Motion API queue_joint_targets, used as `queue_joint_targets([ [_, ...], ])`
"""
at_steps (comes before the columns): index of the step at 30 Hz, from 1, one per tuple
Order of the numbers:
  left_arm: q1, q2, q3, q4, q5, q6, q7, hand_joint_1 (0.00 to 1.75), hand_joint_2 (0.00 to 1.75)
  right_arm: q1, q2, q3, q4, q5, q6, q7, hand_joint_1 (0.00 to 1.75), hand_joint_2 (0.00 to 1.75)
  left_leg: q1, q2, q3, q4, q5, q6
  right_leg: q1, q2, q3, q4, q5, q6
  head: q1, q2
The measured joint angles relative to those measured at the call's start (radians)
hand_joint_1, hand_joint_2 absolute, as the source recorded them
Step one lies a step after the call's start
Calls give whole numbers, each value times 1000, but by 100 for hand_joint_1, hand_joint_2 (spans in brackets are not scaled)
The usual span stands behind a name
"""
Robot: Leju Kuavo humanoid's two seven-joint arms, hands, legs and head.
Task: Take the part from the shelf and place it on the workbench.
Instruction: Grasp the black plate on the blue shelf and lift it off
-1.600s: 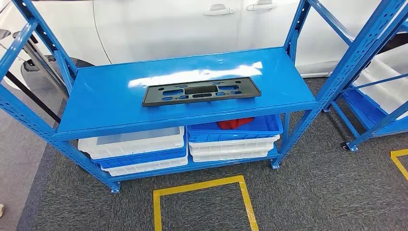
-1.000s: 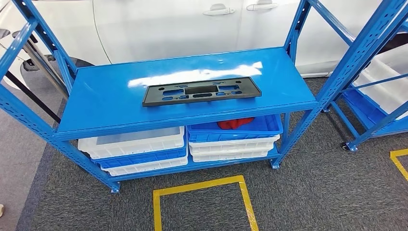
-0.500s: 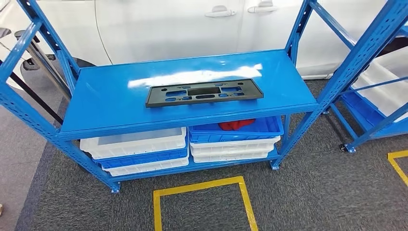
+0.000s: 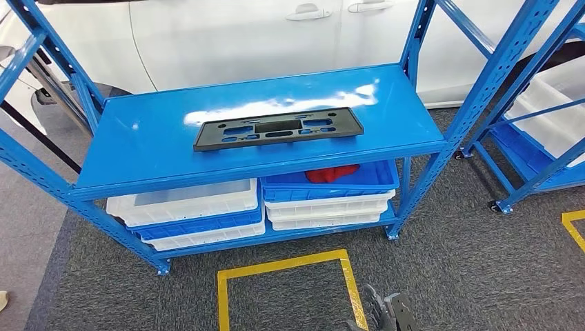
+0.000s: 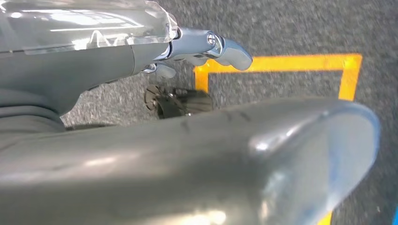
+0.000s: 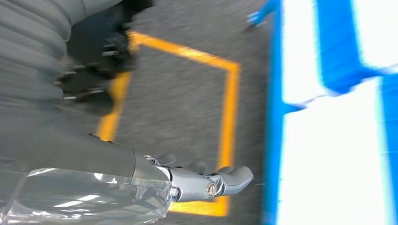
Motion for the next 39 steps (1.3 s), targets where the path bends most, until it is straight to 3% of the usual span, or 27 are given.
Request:
queue_joint_targets([
  [2,-3,-1,-4,3,0,8,2,0,0,25,1,34,-72,-126,65,-14,0,0,-1,5,-61,138,-72,-2,5,-7,-3,0,0,-5,0,0],
  [3,-4,-1,-6,5,0,15,7,0,0,43,1,71,-143,-228,104,-15,0,0,-1,6,-88,199,-95,-1,8,-10,-4,1,0,-6,0,0],
  [4,-2,-1,-7,8,0,23,15,0,0,60,-1,119,-229,-335,134,-16,0,0,-2,6,-101,228,-98,2,12,-11,-5,1,0,-7,0,0],
  [5,-1,-1,-8,10,0,31,22,0,0,69,-6,175,-318,-431,153,-16,0,0,-4,7,-94,217,-81,8,14,-10,-5,1,1,-8,0,0],
  [6,0,0,-9,12,0,39,28,0,0,72,-13,227,-404,-508,162,-15,0,0,-7,7,-70,170,-49,15,16,-8,-4,1,1,-8,0,0],
  [7,0,3,-10,13,0,46,32,0,0,70,-22,281,-493,-569,166,-15,0,0,-11,9,-36,98,-11,25,18,-6,-3,1,1,-8,0,0],
  [9,-2,13,-9,17,-1,60,40,0,0,55,-36,377,-657,-657,175,-14,0,0,-21,14,18,-20,33,42,21,-4,-4,3,2,-5,0,0],
  [13,-3,32,-8,23,-2,82,65,0,0,16,-44,564,-949,-788,235,-5,0,175,-28,14,28,-68,45,53,19,-4,-13,4,6,18,0,0],
  [15,0,39,-8,25,0,85,70,0,0,-2,-45,650,-1068,-880,306,25,0,175,-22,13,33,-82,55,61,19,-5,-32,47,-26,26,0,0],
  [18,0,45,-9,25,1,79,68,0,0,-35,-45,815,-1221,-1003,351,63,0,175,-22,13,32,-86,57,67,17,-5,-118,231,-118,31,0,0],
  [19,-1,45,-10,25,0,76,67,0,0,-42,-45,863,-1261,-1016,326,60,0,175,-23,12,32,-85,57,68,17,-5,-138,272,-127,33,0,0],
  [20,-1,46,-13,25,0,75,66,0,0,-49,-47,902,-1297,-1021,293,55,0,175,-23,11,33,-84,56,68,16,-5,-141,278,-117,34,0,0],
  [21,-2,46,-17,25,0,76,63,0,0,-57,-50,929,-1327,-1023,255,50,0,175,-24,9,34,-83,55,67,16,-5,-126,245,-88,33,0,0],
  [23,-2,48,-24,25,0,77,56,0,0,-77,-62,952,-1369,-1023,189,42,0,175,-24,5,36,-80,52,64,18,-5,-62,109,-18,24,0,0],
  [25,-3,52,-29,25,0,78,51,0,0,-91,-76,960,-1392,-1023,157,35,0,175,-27,4,32,-75,48,57,23,-5,-21,11,15,13,0,0],
  [28,-6,60,-32,26,0,78,49,0,0,-97,-89,973,-1409,-1022,149,26,0,175,-26,5,28,-72,45,41,25,-4,-18,-11,19,1,0,0],
  [30,-8,64,-34,27,0,79,48,0,0,-102,-95,979,-1418,-1009,133,22,0,175,-24,7,16,-40,21,30,19,-6,-13,-20,22,-7,0,0],
  [33,-8,71,-34,27,0,80,47,0,0,-103,-100,986,-1423,-955,80,16,0,175,-16,8,-64,133,-64,14,16,-10,-10,-22,23,-11,0,0],
  [34,-7,74,-34,27,0,80,47,0,0,-102,-103,990,-1423,-936,62,15,0,175,-12,8,-89,182,-77,10,16,-10,-10,-22,22,-11,0,0],
  [35,-6,77,-34,28,0,80,47,0,0,-102,-106,994,-1423,-917,40,16,0,175,-9,9,-99,199,-72,7,16,-10,-10,-21,22,-10,0,0],
  [36,-6,80,-34,29,0,80,48,0,0,-102,-109,999,-1423,-903,20,21,0,175,-6,9,-90,174,-47,5,15,-10,-9,-20,21,-9,0,0],
  [39,-7,87,-33,29,0,82,50,0,0,-107,-116,1016,-1421,-856,-63,45,0,175,-3,9,-5,-11,43,8,13,-9,-6,-15,15,3,0,0],
])
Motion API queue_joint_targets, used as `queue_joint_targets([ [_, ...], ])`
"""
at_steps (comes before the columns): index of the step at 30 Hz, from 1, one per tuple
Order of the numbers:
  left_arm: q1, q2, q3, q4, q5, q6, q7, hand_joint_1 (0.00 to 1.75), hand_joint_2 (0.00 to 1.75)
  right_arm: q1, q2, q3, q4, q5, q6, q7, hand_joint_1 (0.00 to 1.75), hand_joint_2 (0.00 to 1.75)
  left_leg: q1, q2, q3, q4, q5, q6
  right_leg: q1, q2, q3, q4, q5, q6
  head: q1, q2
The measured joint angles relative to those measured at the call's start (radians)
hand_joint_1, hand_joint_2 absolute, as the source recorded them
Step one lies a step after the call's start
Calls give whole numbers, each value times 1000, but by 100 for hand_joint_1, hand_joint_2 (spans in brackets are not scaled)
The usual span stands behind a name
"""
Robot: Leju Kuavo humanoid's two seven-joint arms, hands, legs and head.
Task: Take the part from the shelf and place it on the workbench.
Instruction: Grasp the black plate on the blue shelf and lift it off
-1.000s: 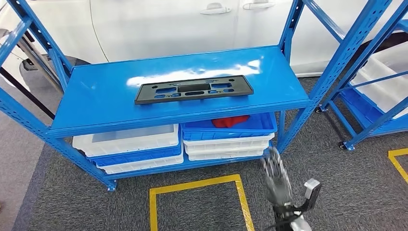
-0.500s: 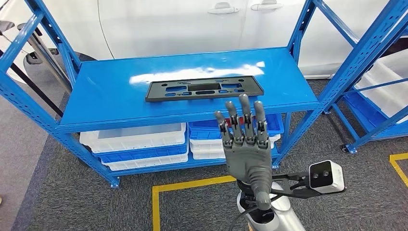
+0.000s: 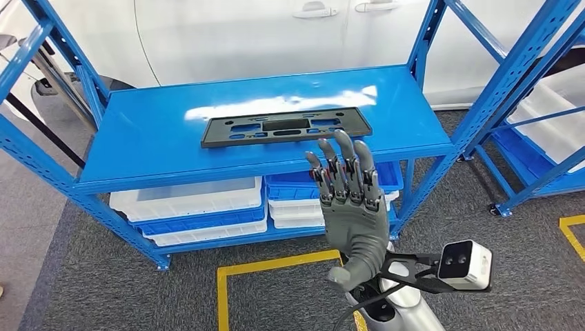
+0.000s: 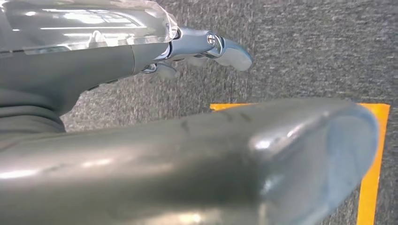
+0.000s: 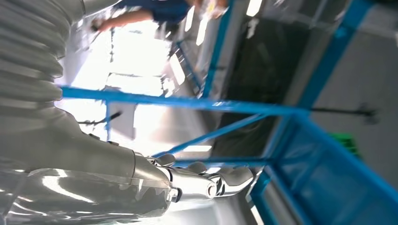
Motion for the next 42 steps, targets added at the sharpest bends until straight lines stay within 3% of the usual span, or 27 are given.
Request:
queue_joint_targets([
  [2,-1,2,1,1,0,2,3,0,0,-3,-4,11,5,41,-54,14,0,175,-5,-2,22,-51,8,12,2,1,-2,2,-1,13,0,0],
  [4,1,3,2,2,0,2,5,0,0,-8,-9,21,15,91,-104,29,0,175,-9,-3,19,-53,10,27,2,1,-4,1,1,27,0,0],
  [6,3,2,3,2,0,2,4,0,0,-15,-15,28,33,143,-161,51,0,87,-8,-2,20,-60,16,42,-1,2,-13,22,-16,37,0,0],
  [8,2,0,4,3,0,-1,2,0,0,-19,-22,29,66,185,-216,66,0,0,-9,-1,19,-64,20,54,-2,2,-56,115,-69,41,0,0],
  [9,2,-1,4,3,0,-2,2,0,0,-17,-27,27,88,198,-237,68,0,0,-12,-1,18,-64,21,58,-2,2,-88,183,-100,42,0,0],
  [11,4,-5,6,3,0,-4,2,0,0,-10,-34,15,140,212,-271,70,0,87,-18,-2,16,-63,20,62,0,2,-136,277,-126,40,0,0],
  [12,5,-7,7,3,0,-4,2,0,0,-7,-36,4,165,214,-283,69,0,131,-22,-2,16,-62,20,63,1,2,-136,273,-111,37,0,0],
  [13,6,-10,9,3,0,-4,2,0,0,-5,-37,-11,186,215,-291,69,0,175,-25,-3,17,-62,20,64,4,2,-115,230,-81,31,0,0],
  [15,7,-17,12,4,0,-4,3,0,0,-6,-38,-45,214,214,-301,67,0,175,-32,-4,19,-59,18,64,13,1,-49,92,-19,12,0,0],
  [17,8,-23,16,4,0,-4,5,0,0,-6,-38,-72,229,213,-305,64,0,175,-34,-4,17,-58,18,60,21,0,-12,12,4,1,0,0],
  [21,10,-26,24,4,0,-4,5,0,0,-4,-39,-99,249,212,-306,64,0,175,-34,0,8,-38,5,43,16,-2,-4,-12,12,-8,0,0],
  [23,9,-26,26,4,-1,-3,5,0,0,-4,-39,-103,255,212,-306,64,0,175,-31,1,-28,45,-45,32,9,-6,2,-21,16,-12,0,0],
  [25,10,-26,27,4,-1,-3,5,0,0,-2,-39,-105,262,212,-306,64,0,175,-21,1,-86,169,-104,19,8,-8,2,-21,16,-14,0,0],
  [26,11,-26,27,4,-1,-3,5,0,0,-1,-39,-106,266,212,-306,64,0,175,-16,2,-105,210,-116,13,7,-8,1,-20,15,-14,0,0],
  [27,13,-26,27,4,-1,-3,6,0,0,0,-38,-107,269,212,-306,64,0,175,-11,2,-107,215,-107,9,6,-8,0,-18,15,-12,0,0],
  [28,14,-26,27,4,-1,-3,6,0,0,1,-38,-107,272,212,-306,64,0,175,-6,2,-89,180,-80,4,3,-7,1,-16,13,-10,0,0],
  [30,13,-26,27,4,-1,-3,7,0,0,1,-38,-112,275,212,-306,64,0,87,1,2,-21,44,-15,-2,0,-7,1,-8,8,1,0,0],
  [32,12,-27,28,4,-1,-2,10,0,0,1,-38,-118,276,212,-305,64,0,0,-1,0,19,-42,9,6,0,-7,-2,-1,4,15,0,0],
  [33,12,-27,28,4,-1,-2,11,0,0,0,-38,-121,277,212,-303,63,0,0,-5,-2,21,-50,6,14,2,-6,-4,-1,5,22,0,0],
  [35,13,-28,29,4,-1,-2,13,0,0,0,-37,-126,279,213,-294,63,0,87,-6,-3,18,-52,10,31,0,-6,-6,-3,5,35,0,0],
  [37,14,-30,30,4,0,-3,14,0,0,-1,-36,-134,283,218,-281,63,0,175,-5,-2,20,-59,15,46,-4,-4,-19,29,-20,45,0,0],
  [40,12,-31,33,4,0,-4,14,0,0,-1,-33,-149,290,227,-271,64,0,175,-9,-2,19,-61,16,57,-5,-1,-109,215,-107,50,0,0],
  [41,12,-31,33,4,0,-5,14,0,0,0,-32,-151,293,228,-271,64,0,175,-11,-2,19,-61,16,59,-5,-1,-137,270,-122,50,0,0],
  [42,13,-31,34,4,0,-6,14,0,0,0,-32,-153,297,228,-271,64,0,175,-14,-2,20,-61,15,60,-5,-1,-150,292,-118,49,0,0],
])
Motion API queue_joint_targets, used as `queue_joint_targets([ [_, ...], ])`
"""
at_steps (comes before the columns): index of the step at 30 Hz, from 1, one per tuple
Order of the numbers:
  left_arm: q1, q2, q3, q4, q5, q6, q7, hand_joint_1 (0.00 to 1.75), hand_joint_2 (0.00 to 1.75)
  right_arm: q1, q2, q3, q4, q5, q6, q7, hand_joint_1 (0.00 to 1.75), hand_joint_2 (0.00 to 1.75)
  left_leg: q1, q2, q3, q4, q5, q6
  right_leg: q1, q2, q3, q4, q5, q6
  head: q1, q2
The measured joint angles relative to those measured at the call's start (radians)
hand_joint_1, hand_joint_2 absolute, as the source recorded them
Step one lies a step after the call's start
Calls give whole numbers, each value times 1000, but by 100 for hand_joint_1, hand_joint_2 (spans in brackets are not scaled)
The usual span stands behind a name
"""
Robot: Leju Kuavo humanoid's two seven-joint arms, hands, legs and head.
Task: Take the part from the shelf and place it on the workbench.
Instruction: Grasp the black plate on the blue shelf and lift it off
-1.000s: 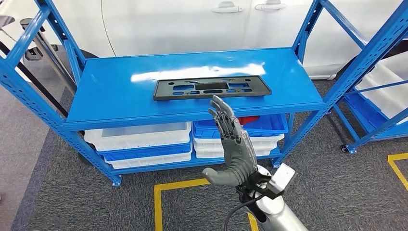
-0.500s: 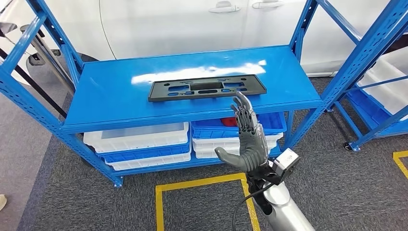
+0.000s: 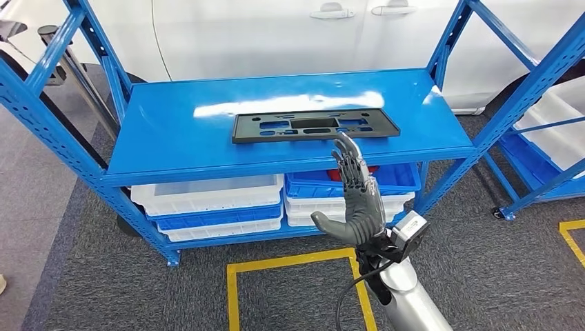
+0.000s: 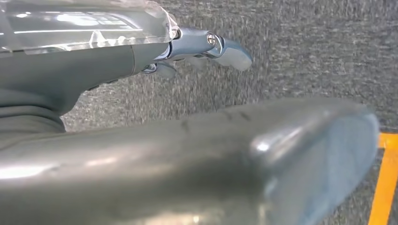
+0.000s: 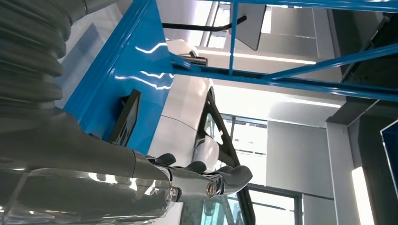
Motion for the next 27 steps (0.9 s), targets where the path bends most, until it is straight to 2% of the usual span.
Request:
queue_joint_targets([
  [1,0,0,0,0,0,0,0,0,0,0,0,-2,3,0,0,0,0,175,-2,-1,2,0,-1,1,1,0,8,-21,23,-4,0,0],
  [3,0,-2,0,0,0,-1,0,0,0,-1,2,-7,6,1,0,0,0,175,-6,-3,7,0,-3,1,8,0,67,-151,95,-20,0,0],
  [4,-1,-4,0,0,0,-1,0,0,0,-2,2,-11,7,1,0,0,0,175,-9,-4,8,1,-5,-1,12,0,98,-218,119,-28,0,0],
  [5,-1,-5,0,0,0,-1,0,0,0,-3,4,-14,7,1,0,0,0,175,-11,-4,8,2,-6,-4,16,-1,118,-263,132,-34,0,0],
  [7,-2,-7,0,0,0,-2,0,0,0,-3,6,-18,8,4,1,0,0,175,-11,-3,6,1,-7,-14,21,-2,128,-290,133,-39,0,0],
  [9,-2,-6,0,0,0,-3,0,0,0,-1,10,-23,9,8,0,0,0,87,-11,-1,8,2,-12,-25,17,-2,134,-300,138,-46,0,0],
  [11,-3,-6,0,0,0,-5,0,0,0,0,16,-29,9,9,2,-1,0,0,-10,1,-13,58,-49,-34,9,-2,144,-313,143,-55,0,0],
  [13,-3,-6,0,0,0,-7,-2,0,0,7,20,-39,10,0,12,-2,0,0,-2,1,-73,185,-112,-44,8,1,146,-315,143,-59,0,0],
  [14,-2,-6,0,0,0,-10,-3,0,0,13,21,-44,10,-7,19,-3,0,0,2,1,-103,244,-133,-50,8,5,145,-314,142,-59,0,0],
  [15,-1,-6,0,0,0,-11,-4,0,0,20,22,-50,11,-14,26,-5,0,0,5,1,-119,273,-135,-54,8,11,145,-313,142,-58,0,0],
  [16,1,-6,0,0,0,-13,-4,0,0,25,22,-55,11,-18,31,-7,0,0,8,1,-116,263,-117,-57,7,18,145,-311,140,-56,0,0],
  [17,1,-5,0,0,0,-13,-5,0,0,29,23,-59,12,-20,33,-9,0,0,11,-1,-94,213,-82,-59,6,27,145,-308,138,-53,0,0],
  [18,2,-5,0,0,0,-14,-6,0,0,31,25,-63,12,-22,35,-10,0,0,15,-11,-61,141,-46,-60,5,37,145,-304,136,-49,0,0],
  [20,3,-4,0,1,0,-14,-6,0,0,33,28,-67,12,-24,36,-12,0,0,17,-35,-9,32,-10,-56,5,55,140,-295,132,-39,0,0],
  [22,1,-4,0,2,0,-14,-6,0,0,35,29,-69,12,-25,36,-13,0,0,13,-41,2,11,-12,-45,5,70,133,-293,134,-26,0,0],
  [24,-2,-4,0,2,0,-14,-6,0,0,38,29,-73,12,-25,36,-13,0,0,13,-25,5,6,-8,-30,3,78,131,-292,134,-12,0,0],
  [26,-3,-4,0,2,0,-15,-7,0,0,39,29,-77,11,-26,36,-13,0,0,15,-6,10,-3,-3,-14,2,55,110,-246,105,-4,0,0],
  [27,-2,-4,0,2,0,-15,-7,0,0,39,29,-78,11,-26,36,-13,0,0,13,4,12,-5,-3,-9,2,36,82,-190,76,-2,0,0],
])
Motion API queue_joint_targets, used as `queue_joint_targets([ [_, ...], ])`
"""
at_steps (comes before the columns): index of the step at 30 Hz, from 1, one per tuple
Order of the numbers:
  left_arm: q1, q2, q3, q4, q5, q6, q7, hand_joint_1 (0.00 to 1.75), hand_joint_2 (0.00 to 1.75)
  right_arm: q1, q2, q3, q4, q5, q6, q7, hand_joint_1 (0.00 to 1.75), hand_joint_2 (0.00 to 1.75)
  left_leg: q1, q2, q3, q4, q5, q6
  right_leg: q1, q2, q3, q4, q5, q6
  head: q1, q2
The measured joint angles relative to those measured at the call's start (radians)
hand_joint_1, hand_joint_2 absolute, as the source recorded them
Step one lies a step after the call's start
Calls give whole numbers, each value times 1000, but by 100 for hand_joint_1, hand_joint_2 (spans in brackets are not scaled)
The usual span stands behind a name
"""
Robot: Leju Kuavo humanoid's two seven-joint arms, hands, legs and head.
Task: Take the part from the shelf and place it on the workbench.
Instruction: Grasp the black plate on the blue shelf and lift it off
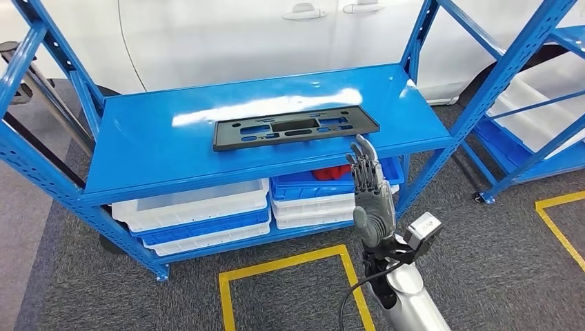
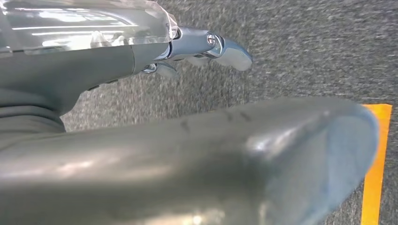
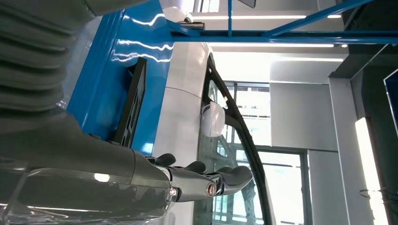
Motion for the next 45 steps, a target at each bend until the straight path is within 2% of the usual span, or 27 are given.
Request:
queue_joint_targets([
  [2,1,1,0,0,0,0,0,0,0,3,0,-1,0,0,0,0,0,0,-5,18,0,0,-2,6,0,-21,-71,136,-55,3,0,0],
  [3,1,1,0,0,0,0,0,0,0,6,0,-2,0,0,0,0,0,0,-7,28,1,0,-4,7,0,-24,-94,177,-62,3,0,0],
  [4,1,1,0,0,0,0,0,0,0,8,0,-3,1,0,0,0,0,0,-9,37,2,0,-5,8,0,-27,-98,180,-50,2,0,0],
  [5,1,0,0,0,0,0,0,0,0,9,0,-5,1,0,0,0,0,0,-11,46,5,0,-7,7,1,-33,-80,141,-22,-2,0,0],
  [7,0,0,0,0,0,0,0,0,0,9,0,-7,0,0,0,0,0,0,-16,64,13,1,-14,4,11,-70,-7,-2,42,-17,0,0],
  [8,1,-1,0,0,0,0,0,0,0,8,0,-8,0,0,0,0,0,0,-18,71,16,1,-17,0,17,-89,22,-60,61,-25,0,0],
  [10,0,-1,0,0,0,0,0,0,0,6,1,-9,0,0,0,0,0,0,-22,88,21,2,-23,-9,27,-102,40,-102,65,-37,0,0],
  [12,-2,0,0,0,0,0,0,0,0,8,1,-11,0,0,0,0,0,0,-22,101,26,1,-30,-20,24,-78,40,-108,69,-45,0,0],
  [14,-2,0,0,0,0,0,-1,0,0,7,2,-12,-2,-1,0,0,0,0,-19,72,15,40,-60,-30,15,-56,45,-117,74,-56,0,0],
  [16,0,0,0,0,-1,-1,-1,0,0,5,5,-12,-2,-2,0,-1,0,0,-13,28,-39,158,-124,-36,11,-34,48,-120,75,-62,0,0],
  [17,0,0,0,0,-1,-1,-1,0,0,6,6,-12,-2,-2,0,0,0,0,-11,18,-73,227,-153,-39,11,-23,47,-120,75,-63,0,0],
  [18,1,0,0,0,-1,-1,-1,0,0,7,7,-12,-1,-2,0,0,0,0,-10,15,-101,278,-166,-43,11,-10,48,-119,74,-64,0,0],
  [19,2,0,0,0,-1,-1,-1,0,0,8,7,-12,0,-2,0,0,0,0,-9,13,-113,294,-158,-45,11,4,49,-118,74,-63,0,0],
  [20,3,0,0,0,-1,-1,0,0,0,9,7,-12,0,-2,0,0,0,0,-7,12,-107,271,-130,-46,10,19,50,-117,73,-62,0,0],
  [22,4,1,0,1,0,-1,0,0,0,9,7,-12,0,-1,1,1,0,0,-3,-1,-53,139,-51,-46,8,45,55,-112,67,-55,0,0],
  [23,3,2,0,1,0,-1,-1,0,0,9,7,-12,0,1,2,2,0,0,-2,-10,-25,74,-27,-42,9,55,56,-108,63,-50,0,0],
  [25,-1,2,0,2,-1,0,-2,0,0,10,8,-12,1,12,6,8,0,0,-5,-20,1,10,-18,-31,9,67,55,-103,59,-37,0,0],
  [27,-7,0,0,3,-1,0,-3,0,0,12,8,-12,4,24,10,12,0,0,-6,-17,7,3,-19,-17,8,69,54,-97,62,-24,0,0],
  [29,-7,-2,0,3,-1,0,-3,0,0,12,8,-12,7,29,11,12,0,0,-4,-11,19,-2,-18,-4,9,40,41,-63,46,-15,0,0],
  [30,-6,-3,0,3,-1,0,-4,0,0,11,8,-12,7,29,11,11,0,0,-4,-8,24,-3,-18,1,9,18,19,-20,23,-11,0,0],
  [32,-1,-2,0,3,0,1,-4,0,0,12,8,-12,9,29,11,11,0,0,-6,-3,26,-3,-22,7,8,-18,-54,112,-36,-5,0,0],
  [34,2,-2,0,3,0,1,-4,0,0,15,8,-12,12,29,11,11,0,0,-8,2,31,-2,-29,8,5,-26,-112,196,-56,-3,0,0],
  [35,3,-2,0,3,0,1,-4,0,0,16,8,-12,14,30,11,11,0,0,-8,3,37,-2,-34,7,5,-27,-112,180,-33,-4,0,0],
  [37,3,-3,0,3,0,1,-4,0,0,15,8,-12,16,30,11,10,0,0,-9,5,55,-3,-48,3,7,-31,-62,52,55,-14,0,0],
  [38,3,-4,0,3,0,1,-5,0,0,14,8,-12,17,31,11,9,0,0,-10,6,64,-3,-55,-1,12,-36,-34,-15,81,-21,0,0],
  [40,3,-4,0,4,0,0,-6,0,0,12,8,-11,21,32,12,5,0,0,-12,10,72,-4,-67,-11,21,-43,-5,-86,93,-34,0,0],
  [45,1,-3,0,4,0,-3,-8,0,0,10,7,-11,31,37,14,-5,0,0,-13,14,82,24,-84,-33,16,-37,25,-110,87,-59,0,0],
])
